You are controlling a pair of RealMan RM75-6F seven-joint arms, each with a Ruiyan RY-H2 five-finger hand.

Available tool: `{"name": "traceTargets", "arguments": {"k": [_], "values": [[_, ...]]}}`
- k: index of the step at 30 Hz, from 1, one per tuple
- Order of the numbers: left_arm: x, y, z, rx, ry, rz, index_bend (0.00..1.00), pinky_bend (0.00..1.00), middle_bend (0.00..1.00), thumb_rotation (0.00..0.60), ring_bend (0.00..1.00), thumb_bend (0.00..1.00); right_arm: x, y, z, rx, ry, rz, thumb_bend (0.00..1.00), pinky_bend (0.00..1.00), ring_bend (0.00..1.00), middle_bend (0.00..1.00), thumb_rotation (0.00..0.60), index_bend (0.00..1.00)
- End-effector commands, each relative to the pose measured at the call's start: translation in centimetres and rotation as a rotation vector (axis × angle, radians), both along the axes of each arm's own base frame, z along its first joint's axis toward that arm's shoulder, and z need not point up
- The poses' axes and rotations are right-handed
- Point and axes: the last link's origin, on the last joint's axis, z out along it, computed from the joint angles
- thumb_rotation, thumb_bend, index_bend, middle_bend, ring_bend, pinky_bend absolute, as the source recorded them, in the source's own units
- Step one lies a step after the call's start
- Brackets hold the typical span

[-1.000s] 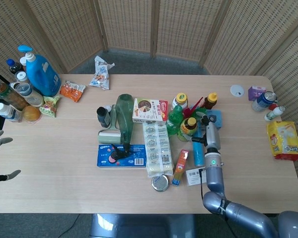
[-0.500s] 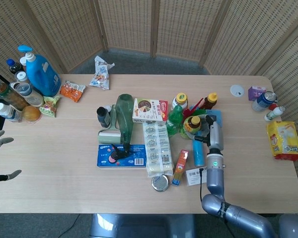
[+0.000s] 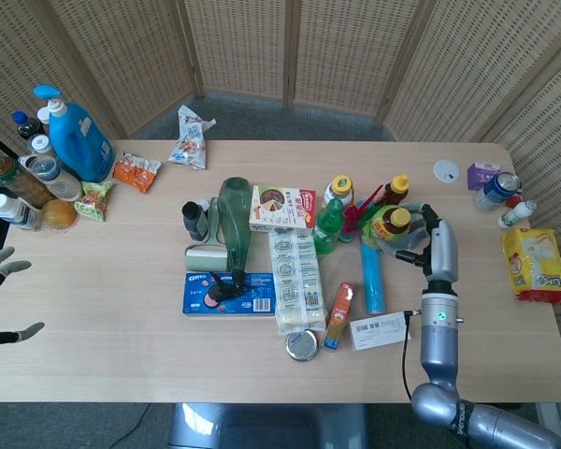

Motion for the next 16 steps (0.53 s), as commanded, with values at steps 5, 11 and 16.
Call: {"name": "traceTargets", "arguments": {"k": [5, 11, 16], "values": [[0.0, 0.0, 0.0, -0.003, -0.001, -0.002, 0.22, 0.0, 0.0, 0.6, 0.0, 0.0, 2.5, 1.3, 5.1, -0.084, 0.021, 0.058, 0.0, 0.66, 0.54, 0.8, 0.6, 0.5], [0.1, -0.1, 0.0, -0.004, -0.003, -0.006, 0.22, 0.0, 0.0, 0.6, 0.0, 0.0, 4.8, 2.2, 7.1, -0.115, 0.028, 0.104, 0.0, 0.66, 0.54, 0.8, 0.6, 0.5], [0.1, -0.1, 0.1, -0.004, -0.004, -0.007, 0.22, 0.0, 0.0, 0.6, 0.0, 0.0, 6.0, 2.8, 7.8, -0.121, 0.025, 0.123, 0.0, 0.66, 0.54, 0.8, 0.6, 0.5]]}}
